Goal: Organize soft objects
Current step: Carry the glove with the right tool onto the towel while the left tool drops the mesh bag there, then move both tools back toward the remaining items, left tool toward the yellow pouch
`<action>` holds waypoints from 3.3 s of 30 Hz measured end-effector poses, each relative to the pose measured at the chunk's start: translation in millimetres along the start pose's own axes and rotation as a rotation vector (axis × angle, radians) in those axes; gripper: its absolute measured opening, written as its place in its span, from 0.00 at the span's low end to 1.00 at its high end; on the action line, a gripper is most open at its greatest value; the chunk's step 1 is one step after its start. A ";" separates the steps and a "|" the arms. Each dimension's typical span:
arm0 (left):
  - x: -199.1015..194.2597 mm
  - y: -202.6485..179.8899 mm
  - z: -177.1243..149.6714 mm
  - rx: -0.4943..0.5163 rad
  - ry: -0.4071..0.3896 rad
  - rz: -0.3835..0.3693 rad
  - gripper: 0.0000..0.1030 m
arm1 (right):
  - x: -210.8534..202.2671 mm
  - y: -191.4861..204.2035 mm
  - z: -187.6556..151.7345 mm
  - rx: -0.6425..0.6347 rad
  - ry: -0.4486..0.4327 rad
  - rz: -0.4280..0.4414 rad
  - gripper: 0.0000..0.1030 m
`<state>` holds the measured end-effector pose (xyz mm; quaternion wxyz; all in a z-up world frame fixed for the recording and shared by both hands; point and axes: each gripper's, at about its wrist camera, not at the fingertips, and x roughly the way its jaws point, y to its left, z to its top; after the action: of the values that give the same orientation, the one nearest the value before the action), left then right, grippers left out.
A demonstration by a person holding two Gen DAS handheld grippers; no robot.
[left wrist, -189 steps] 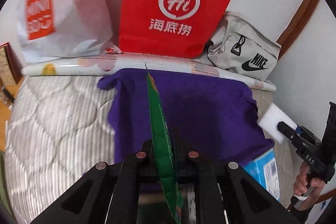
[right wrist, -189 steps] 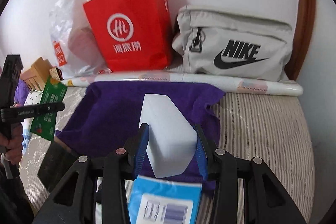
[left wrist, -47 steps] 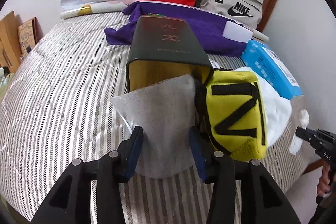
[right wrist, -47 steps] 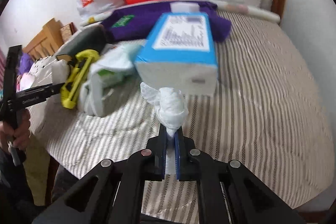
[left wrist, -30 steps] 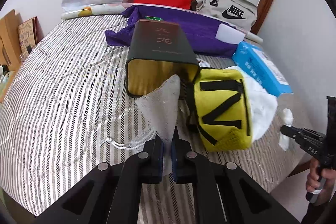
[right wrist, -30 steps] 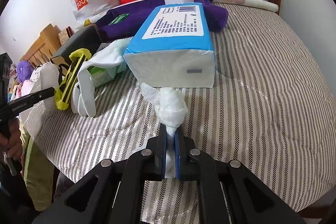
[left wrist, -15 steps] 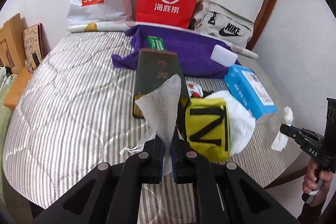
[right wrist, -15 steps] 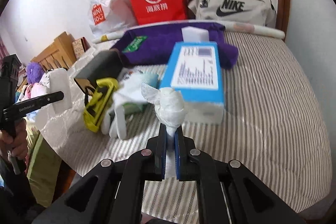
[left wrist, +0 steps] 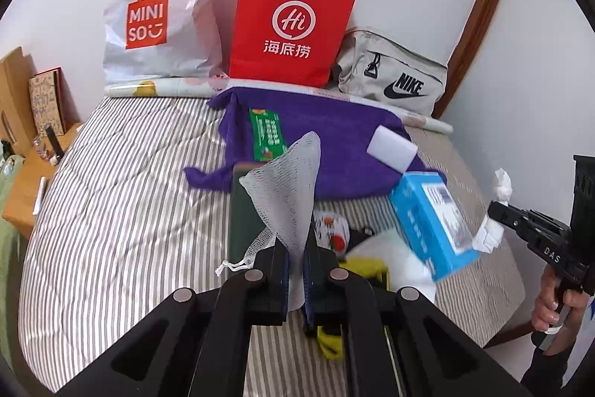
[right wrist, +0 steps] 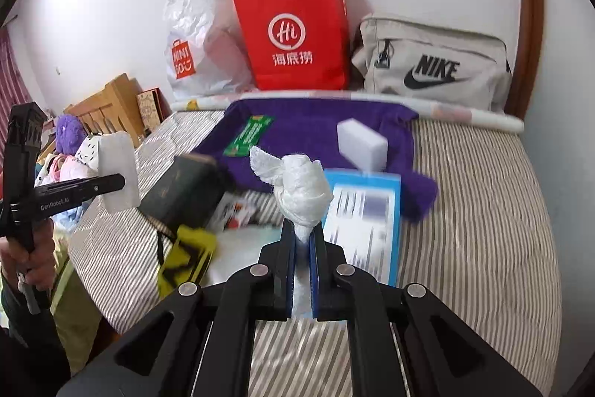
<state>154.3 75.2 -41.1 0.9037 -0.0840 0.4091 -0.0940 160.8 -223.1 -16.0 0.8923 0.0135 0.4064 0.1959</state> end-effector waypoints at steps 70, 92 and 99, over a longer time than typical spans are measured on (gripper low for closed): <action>160.7 21.9 97.9 0.028 0.265 0.069 0.51 | 152.2 -28.9 87.1 -0.089 0.187 -0.082 0.60; 42.0 -20.2 22.9 0.028 0.165 -0.023 0.51 | 34.6 -1.7 18.7 0.018 0.089 -0.033 0.60; 22.7 -28.8 -27.5 0.046 0.185 -0.059 0.59 | 17.1 6.4 -13.9 0.038 0.103 -0.058 0.60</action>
<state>145.4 39.9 -68.8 0.8606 -0.0663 0.4860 -0.1370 158.5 -212.8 -36.4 0.8751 0.0086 0.4558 0.1624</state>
